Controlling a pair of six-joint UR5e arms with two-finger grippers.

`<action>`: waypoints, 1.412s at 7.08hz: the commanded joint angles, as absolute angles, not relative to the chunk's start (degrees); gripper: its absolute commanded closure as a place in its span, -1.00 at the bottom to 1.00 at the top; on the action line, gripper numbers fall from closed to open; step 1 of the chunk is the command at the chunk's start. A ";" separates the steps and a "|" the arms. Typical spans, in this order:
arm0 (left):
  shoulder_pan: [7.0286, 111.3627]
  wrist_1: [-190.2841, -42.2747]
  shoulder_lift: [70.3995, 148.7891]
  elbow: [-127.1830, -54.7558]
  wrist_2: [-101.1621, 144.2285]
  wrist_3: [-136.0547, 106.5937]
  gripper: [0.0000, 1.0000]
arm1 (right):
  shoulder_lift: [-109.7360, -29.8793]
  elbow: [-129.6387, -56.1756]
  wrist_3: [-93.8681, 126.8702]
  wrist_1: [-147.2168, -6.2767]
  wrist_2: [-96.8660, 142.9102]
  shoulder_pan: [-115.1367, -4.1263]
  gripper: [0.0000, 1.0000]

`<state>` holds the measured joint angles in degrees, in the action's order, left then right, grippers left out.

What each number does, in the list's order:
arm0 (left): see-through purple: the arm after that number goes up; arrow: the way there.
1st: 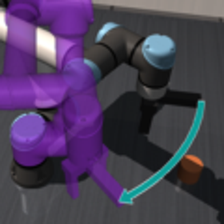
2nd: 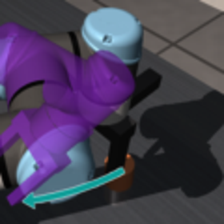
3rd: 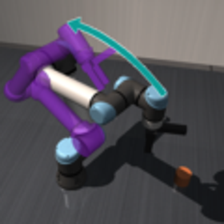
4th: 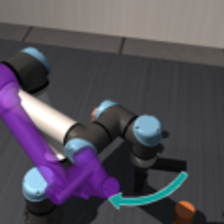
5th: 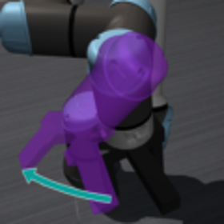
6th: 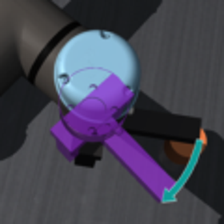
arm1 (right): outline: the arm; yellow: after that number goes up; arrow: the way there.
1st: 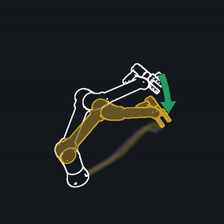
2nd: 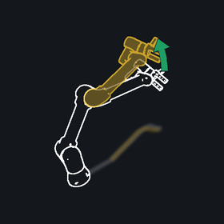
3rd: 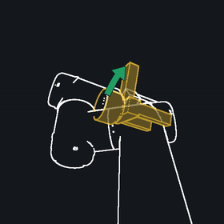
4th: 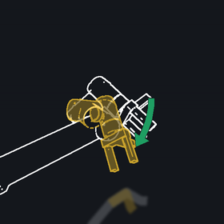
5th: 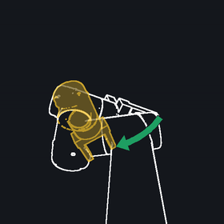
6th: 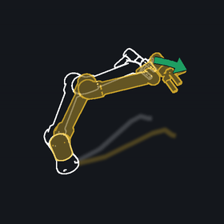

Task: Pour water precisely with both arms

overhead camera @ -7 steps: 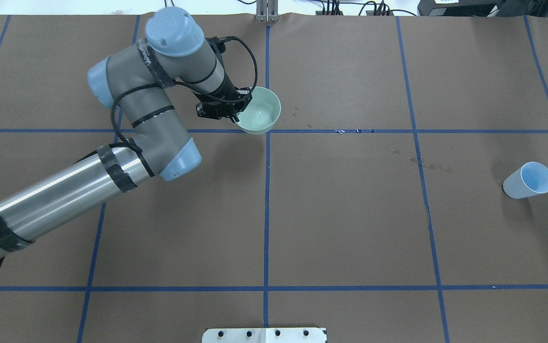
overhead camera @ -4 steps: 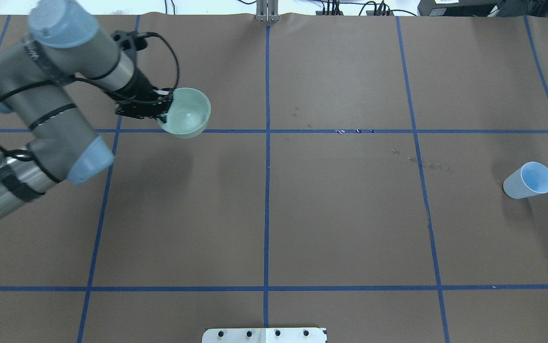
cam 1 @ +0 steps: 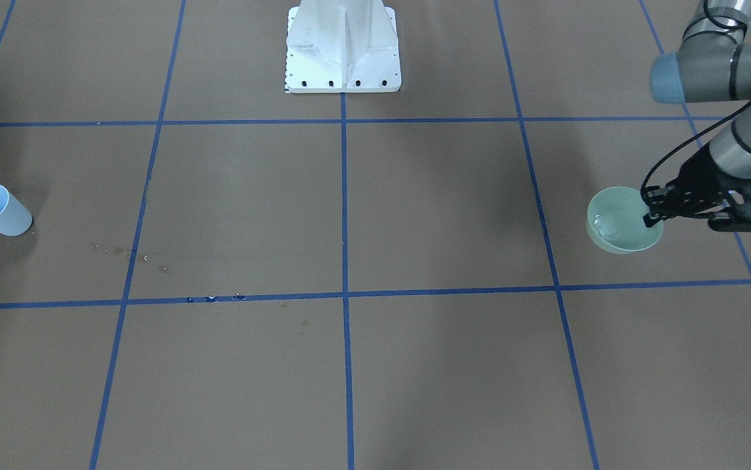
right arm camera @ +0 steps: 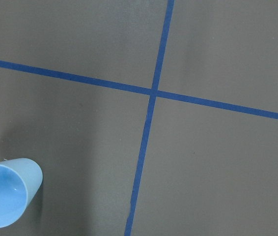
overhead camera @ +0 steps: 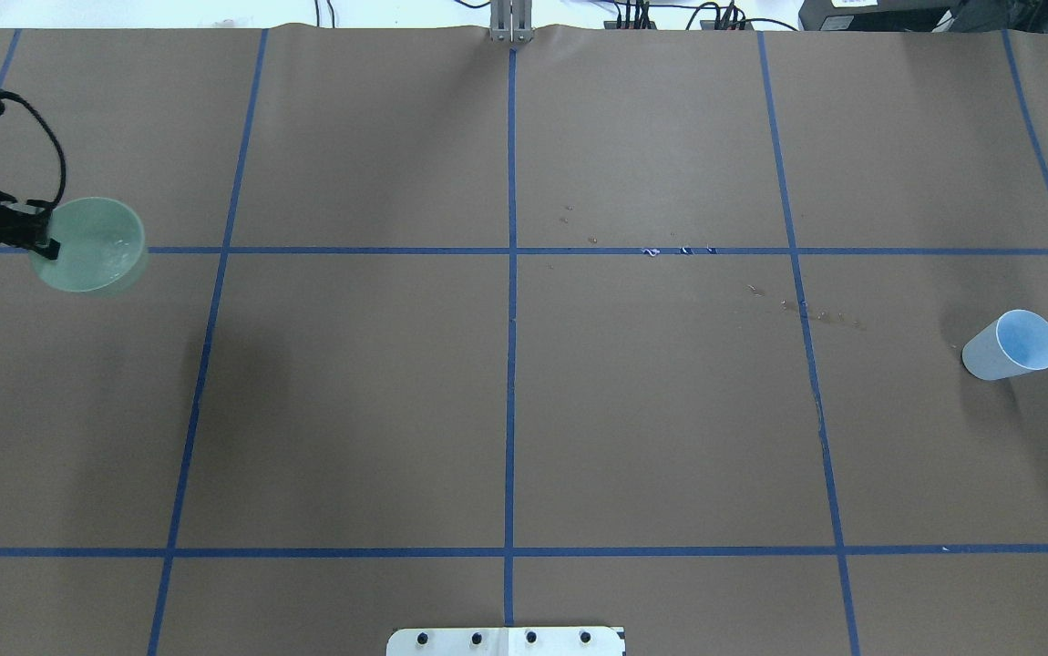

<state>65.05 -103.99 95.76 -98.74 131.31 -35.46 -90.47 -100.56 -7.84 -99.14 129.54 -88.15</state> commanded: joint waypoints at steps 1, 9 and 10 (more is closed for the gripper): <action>67.85 -104.59 88.36 -98.70 132.36 -29.19 1.00 | -90.53 -101.25 -7.65 -99.14 130.25 -88.15 -1.00; 61.63 -114.32 89.46 -91.95 135.70 -47.43 1.00 | -90.62 -102.04 -7.73 -99.14 130.43 -88.15 -1.00; 60.22 -116.87 89.56 -90.54 135.70 -49.29 1.00 | -90.62 -102.04 -7.73 -99.14 130.43 -88.15 -1.00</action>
